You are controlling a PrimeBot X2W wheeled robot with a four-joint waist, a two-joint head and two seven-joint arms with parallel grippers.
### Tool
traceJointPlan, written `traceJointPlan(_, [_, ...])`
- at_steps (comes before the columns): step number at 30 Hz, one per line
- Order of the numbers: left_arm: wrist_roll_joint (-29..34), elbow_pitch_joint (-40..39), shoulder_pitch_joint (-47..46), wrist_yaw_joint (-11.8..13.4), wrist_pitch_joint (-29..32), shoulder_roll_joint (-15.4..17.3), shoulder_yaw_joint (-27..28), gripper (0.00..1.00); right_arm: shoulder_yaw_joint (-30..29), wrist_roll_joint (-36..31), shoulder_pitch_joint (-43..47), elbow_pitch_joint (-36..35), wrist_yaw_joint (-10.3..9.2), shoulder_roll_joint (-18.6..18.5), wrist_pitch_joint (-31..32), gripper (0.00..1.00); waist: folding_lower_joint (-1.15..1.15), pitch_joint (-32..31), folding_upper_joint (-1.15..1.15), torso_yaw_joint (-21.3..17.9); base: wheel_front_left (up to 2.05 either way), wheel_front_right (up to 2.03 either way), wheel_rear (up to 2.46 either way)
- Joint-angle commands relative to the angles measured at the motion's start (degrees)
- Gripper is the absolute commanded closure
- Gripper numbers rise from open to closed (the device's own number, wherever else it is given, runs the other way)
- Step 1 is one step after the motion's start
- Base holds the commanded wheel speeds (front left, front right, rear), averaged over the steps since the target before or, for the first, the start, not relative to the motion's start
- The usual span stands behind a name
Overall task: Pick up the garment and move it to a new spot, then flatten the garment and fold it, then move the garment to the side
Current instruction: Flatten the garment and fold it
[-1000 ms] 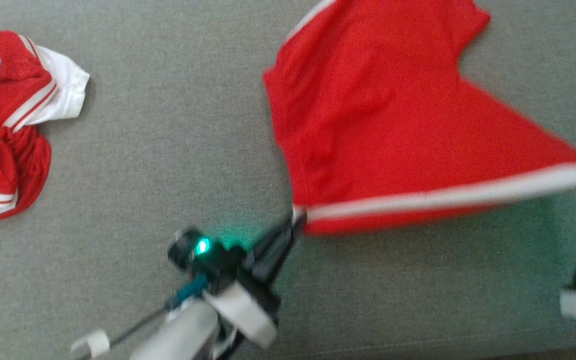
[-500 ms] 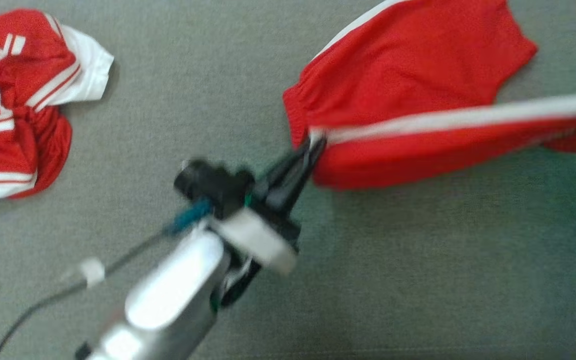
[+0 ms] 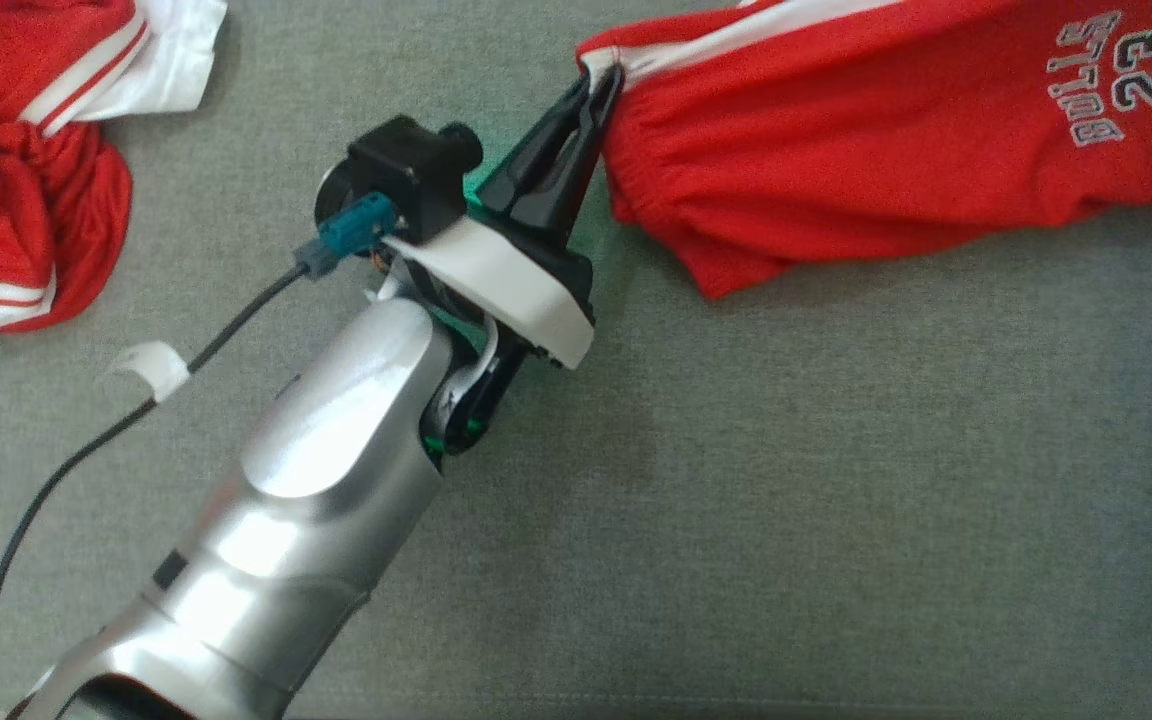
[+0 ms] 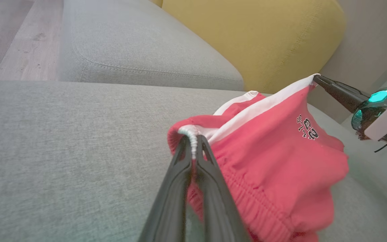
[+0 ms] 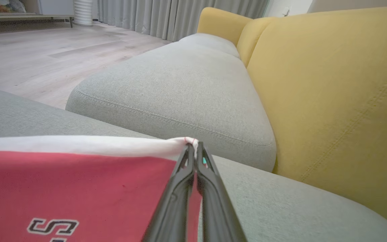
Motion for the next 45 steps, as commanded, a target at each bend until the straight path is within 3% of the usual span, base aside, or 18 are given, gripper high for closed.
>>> traceJointPlan(1, [-0.45,-0.65,-2.54,-0.18,-0.61,0.39,2.06,1.00,2.41,0.24,-2.89,1.64,-0.04,-1.77,-1.46,1.00,-0.02,1.29,0.00,0.73,0.00,0.00,0.00])
traceJointPlan(7, [-0.69,1.22,-3.79,-0.57,-1.36,-0.12,1.95,1.00,6.40,0.30,-9.21,8.98,-0.04,-1.75,-4.12,1.00,-0.02,2.21,0.00,1.13,0.00,0.00,0.00])
traceJointPlan(9, [-0.75,1.90,-4.11,-0.69,-1.84,-0.35,1.85,1.00,7.56,0.27,-11.17,11.57,-0.04,-1.71,-4.95,0.80,-0.02,2.39,0.00,1.24,0.00,0.00,0.00])
traceJointPlan(10, [-0.81,2.25,-4.24,-0.75,-2.10,-0.48,1.81,1.00,8.04,0.31,-12.04,12.74,-0.04,-1.69,-5.33,0.56,-0.02,2.42,0.00,1.28,0.00,0.00,0.00])
traceJointPlan(11, [-0.88,2.63,-4.35,-0.76,-2.38,-0.60,1.80,1.00,8.50,0.21,-12.85,13.80,-0.04,-1.74,-5.72,0.20,-0.02,2.43,0.00,1.32,0.00,0.00,0.00])
traceJointPlan(12, [-0.69,2.99,-4.55,-0.62,-2.89,-0.70,1.79,0.64,8.98,0.08,-13.54,14.72,-0.04,-1.78,-6.14,0.00,-0.02,2.38,0.00,1.38,0.00,0.00,0.00])
traceJointPlan(13, [-0.24,3.40,-4.75,-0.36,-3.55,-0.77,1.69,0.00,9.30,0.09,-14.11,15.49,-0.04,-1.81,-6.64,0.00,-0.02,2.21,0.00,1.48,0.00,0.00,0.00])
traceJointPlan(19, [2.97,5.95,-4.16,2.49,-8.65,-1.28,0.73,0.00,11.87,5.40,-12.72,19.26,-0.04,-2.05,-7.37,0.00,-0.02,-0.27,0.00,2.50,0.00,0.00,0.00])
traceJointPlan(24, [7.20,5.82,-1.08,7.00,-12.39,-1.49,1.07,0.00,13.14,13.80,-8.46,21.42,-0.04,-5.34,-2.55,0.00,-0.02,-3.43,0.00,4.73,0.00,0.00,0.00])
traceJointPlan(27, [11.56,1.91,2.00,10.73,-12.82,-1.19,2.56,0.00,13.14,19.51,-5.54,21.88,-0.04,-7.36,2.46,0.00,-0.02,-4.97,0.00,6.16,0.00,0.00,0.00])
traceJointPlan(28, [15.31,-2.56,5.18,13.30,-12.85,-0.83,4.00,0.00,13.33,23.25,-3.64,21.83,-0.04,-8.50,6.52,0.00,-0.02,-5.73,0.00,7.16,0.00,0.00,0.00])
traceJointPlan(31, [19.50,-8.67,10.68,15.87,-12.86,-0.68,6.00,0.00,14.44,26.94,-1.02,21.06,-0.04,-10.51,11.92,0.00,-0.02,-6.55,0.00,8.80,0.00,0.00,0.00])
traceJointPlan(32, [20.64,-10.46,12.41,16.42,-12.86,-0.69,6.57,0.00,14.27,28.06,-0.45,20.82,-0.04,-10.98,12.87,0.05,-0.02,-6.75,0.00,9.31,0.00,0.00,0.00])
traceJointPlan(34, [22.67,-13.67,15.78,17.42,-12.87,-0.82,7.50,0.00,13.29,30.23,0.19,20.73,-0.04,-11.24,14.09,1.00,-0.02,-7.16,0.00,10.09,0.00,0.00,0.00])
traceJointPlan(40, [25.12,-18.77,23.54,18.11,-12.87,-1.49,9.75,0.00,10.30,34.09,1.50,21.08,-0.04,-10.78,13.73,1.00,-0.02,-9.24,0.00,11.11,0.00,0.00,0.00])
traceJointPlan(45, [25.82,-19.83,27.27,17.51,-12.88,-1.79,11.85,0.00,8.80,33.95,3.76,22.18,-0.04,-10.86,11.22,1.00,-0.02,-11.94,0.00,9.11,0.00,0.00,0.00])
